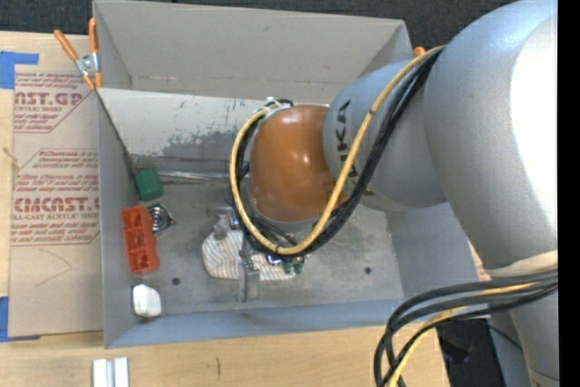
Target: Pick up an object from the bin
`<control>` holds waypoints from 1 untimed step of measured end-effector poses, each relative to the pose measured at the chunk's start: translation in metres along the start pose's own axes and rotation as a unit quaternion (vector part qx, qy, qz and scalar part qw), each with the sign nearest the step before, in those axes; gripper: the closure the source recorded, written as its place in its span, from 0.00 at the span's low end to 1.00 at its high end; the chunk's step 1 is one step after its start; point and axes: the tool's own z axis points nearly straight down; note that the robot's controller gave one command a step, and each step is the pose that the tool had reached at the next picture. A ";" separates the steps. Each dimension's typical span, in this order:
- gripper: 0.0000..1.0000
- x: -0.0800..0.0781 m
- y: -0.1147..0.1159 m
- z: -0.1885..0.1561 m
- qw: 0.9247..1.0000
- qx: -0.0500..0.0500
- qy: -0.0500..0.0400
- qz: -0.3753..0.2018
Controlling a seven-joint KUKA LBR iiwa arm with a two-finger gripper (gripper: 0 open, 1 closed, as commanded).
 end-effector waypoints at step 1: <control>0.00 0.002 -0.004 0.010 0.997 0.000 0.001 0.081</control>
Offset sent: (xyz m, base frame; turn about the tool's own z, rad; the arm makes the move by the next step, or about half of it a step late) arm 0.0093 -0.0111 -0.0246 0.3877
